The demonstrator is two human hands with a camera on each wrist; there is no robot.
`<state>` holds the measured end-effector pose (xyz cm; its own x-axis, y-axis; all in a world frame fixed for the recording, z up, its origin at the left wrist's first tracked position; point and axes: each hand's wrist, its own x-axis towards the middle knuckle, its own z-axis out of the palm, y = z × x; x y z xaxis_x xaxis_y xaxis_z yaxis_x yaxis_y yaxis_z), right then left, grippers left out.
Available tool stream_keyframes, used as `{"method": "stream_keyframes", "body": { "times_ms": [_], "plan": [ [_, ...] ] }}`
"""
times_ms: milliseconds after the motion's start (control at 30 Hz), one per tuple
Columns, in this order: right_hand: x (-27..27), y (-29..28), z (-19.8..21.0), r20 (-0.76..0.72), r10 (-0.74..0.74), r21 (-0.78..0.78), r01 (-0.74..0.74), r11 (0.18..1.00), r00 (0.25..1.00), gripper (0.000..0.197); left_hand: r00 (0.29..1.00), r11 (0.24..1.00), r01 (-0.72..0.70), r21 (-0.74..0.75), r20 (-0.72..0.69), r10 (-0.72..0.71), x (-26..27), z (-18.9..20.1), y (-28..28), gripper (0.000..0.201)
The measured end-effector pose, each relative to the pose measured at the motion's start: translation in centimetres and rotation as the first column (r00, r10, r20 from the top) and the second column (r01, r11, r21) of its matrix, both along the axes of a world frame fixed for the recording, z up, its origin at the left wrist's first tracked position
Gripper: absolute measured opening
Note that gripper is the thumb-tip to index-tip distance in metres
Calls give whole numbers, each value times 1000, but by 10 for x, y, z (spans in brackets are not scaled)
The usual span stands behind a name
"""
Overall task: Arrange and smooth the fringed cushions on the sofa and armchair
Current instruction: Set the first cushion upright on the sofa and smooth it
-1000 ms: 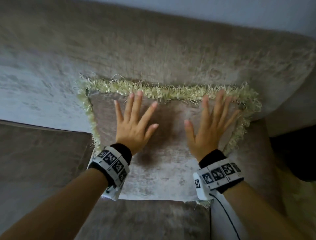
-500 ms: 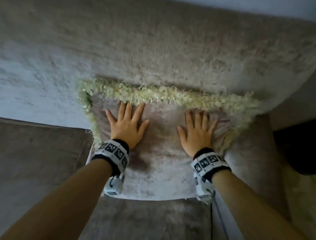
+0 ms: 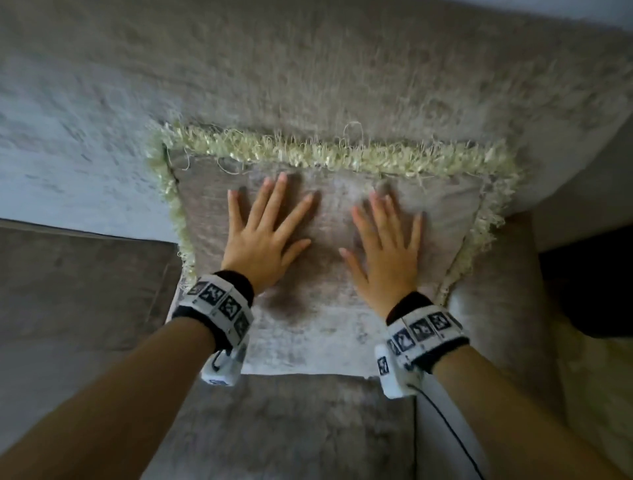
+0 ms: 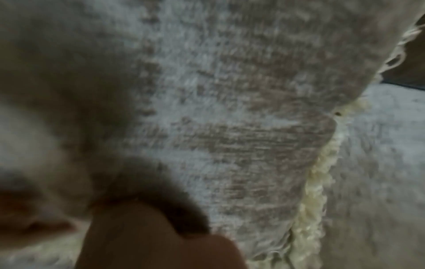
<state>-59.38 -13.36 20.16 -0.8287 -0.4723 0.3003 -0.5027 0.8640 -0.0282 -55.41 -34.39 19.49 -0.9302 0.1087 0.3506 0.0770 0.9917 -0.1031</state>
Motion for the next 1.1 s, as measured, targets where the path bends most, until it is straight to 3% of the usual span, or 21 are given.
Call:
{"method": "stream_keyframes", "body": {
  "times_ms": [67,133,200,267,333,400,500,567,633,700,800,833,867,933,967,1000,1033,1100],
  "plan": [
    [22,8,17,-183,-36,-215,-4,977,983,62,982,995,65,73,-184,-51,12,7,2,62],
    [38,13,12,-288,-3,-291,-85,953,958,66,960,987,115,115,-270,-81,28,-2,5,66],
    [31,14,-13,-245,49,-157,-89,984,968,70,980,991,78,105,-193,-57,34,-25,5,67],
    [14,13,-48,-100,75,65,-69,995,992,76,1000,998,-14,58,25,13,35,-51,-3,67],
    [2,13,-67,4,30,185,-30,982,1000,76,979,994,-104,21,178,98,36,-67,-15,64],
    [9,14,-60,2,-3,117,2,993,1000,68,982,993,-113,45,156,104,42,-67,-20,62],
    [51,11,-34,-104,113,-73,-121,990,988,64,997,997,-21,81,-72,27,55,-54,-5,65],
    [68,9,-34,-181,260,-28,-269,963,949,66,986,992,105,67,-140,-95,55,-48,14,67],
    [44,17,-44,-185,313,146,-289,946,932,71,989,992,122,-13,-79,-122,51,-55,14,67],
    [0,42,-52,-93,235,289,-200,936,968,68,998,998,-26,-55,49,28,53,-73,-14,63],
    [-6,57,-39,-142,41,137,-21,990,989,71,924,917,-378,127,103,367,60,-60,-47,64],
    [10,49,-37,-172,69,58,-60,997,983,72,933,917,-359,173,58,354,63,-50,-44,64],
    [28,40,-41,-173,173,50,-166,985,970,72,969,957,-241,160,-11,246,63,-45,-33,63],
    [48,22,-43,-198,400,207,-361,909,895,74,994,997,80,8,-75,-80,57,-46,-2,62],
    [33,21,-44,-168,422,320,-356,878,891,74,989,990,136,-45,-52,-138,50,-48,3,62],
    [11,24,-41,-107,342,364,-283,887,934,72,997,995,79,-56,-10,-80,42,-51,0,62],
    [-12,31,-37,-72,212,359,-173,917,975,73,997,998,-67,-14,37,68,36,-50,-7,63],
    [-41,46,-19,-146,-6,239,41,970,989,78,945,943,-318,96,118,306,34,-46,-21,67]
  ]
}}
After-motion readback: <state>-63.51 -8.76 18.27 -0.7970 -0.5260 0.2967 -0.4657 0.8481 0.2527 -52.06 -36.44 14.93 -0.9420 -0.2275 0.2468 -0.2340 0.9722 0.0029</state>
